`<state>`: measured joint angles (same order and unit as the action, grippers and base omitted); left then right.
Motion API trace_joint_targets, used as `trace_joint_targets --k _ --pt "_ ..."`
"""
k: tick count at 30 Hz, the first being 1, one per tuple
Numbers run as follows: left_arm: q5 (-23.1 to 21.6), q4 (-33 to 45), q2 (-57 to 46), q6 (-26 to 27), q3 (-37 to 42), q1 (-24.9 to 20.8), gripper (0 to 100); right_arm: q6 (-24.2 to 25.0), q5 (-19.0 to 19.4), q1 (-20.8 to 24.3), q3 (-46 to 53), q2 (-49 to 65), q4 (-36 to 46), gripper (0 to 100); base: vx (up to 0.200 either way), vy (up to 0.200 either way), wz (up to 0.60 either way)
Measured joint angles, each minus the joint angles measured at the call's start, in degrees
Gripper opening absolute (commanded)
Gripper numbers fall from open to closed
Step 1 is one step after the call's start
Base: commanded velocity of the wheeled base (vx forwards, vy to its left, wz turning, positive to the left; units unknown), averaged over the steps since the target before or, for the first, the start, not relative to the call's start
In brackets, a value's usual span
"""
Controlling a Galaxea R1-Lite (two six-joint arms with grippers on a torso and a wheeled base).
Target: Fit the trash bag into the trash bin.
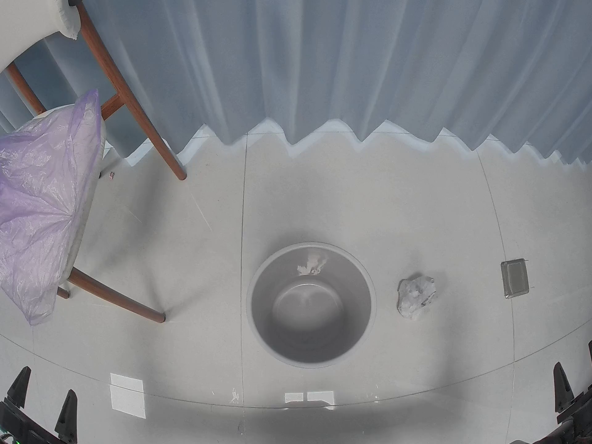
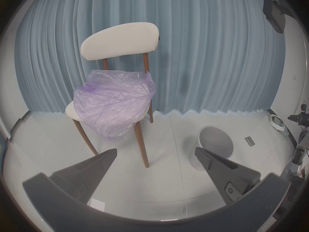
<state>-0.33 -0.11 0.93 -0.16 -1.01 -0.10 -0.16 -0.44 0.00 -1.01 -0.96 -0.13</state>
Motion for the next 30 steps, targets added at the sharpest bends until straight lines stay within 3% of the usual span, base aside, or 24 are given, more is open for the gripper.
trace_joint_targets --k 6,14,22,30 --pt "0.0 -1.1 0.0 0.0 0.0 0.0 100 0.0 0.0 0.0 0.0 0.0 0.0 100 0.000 0.000 0.00" --pt "0.0 -9.9 0.0 2.4 0.0 0.1 100 -0.1 0.1 0.0 0.0 0.0 -0.1 100 0.000 0.000 0.00" --pt "0.0 -6.7 1.1 4.0 -6.0 0.1 100 -0.1 0.1 0.0 0.0 0.0 -0.1 100 0.000 0.000 0.00" --pt "1.4 -4.9 10.4 6.9 -14.1 1.1 100 -0.1 0.1 0.0 0.0 0.0 -0.1 100 0.000 0.000 0.00"
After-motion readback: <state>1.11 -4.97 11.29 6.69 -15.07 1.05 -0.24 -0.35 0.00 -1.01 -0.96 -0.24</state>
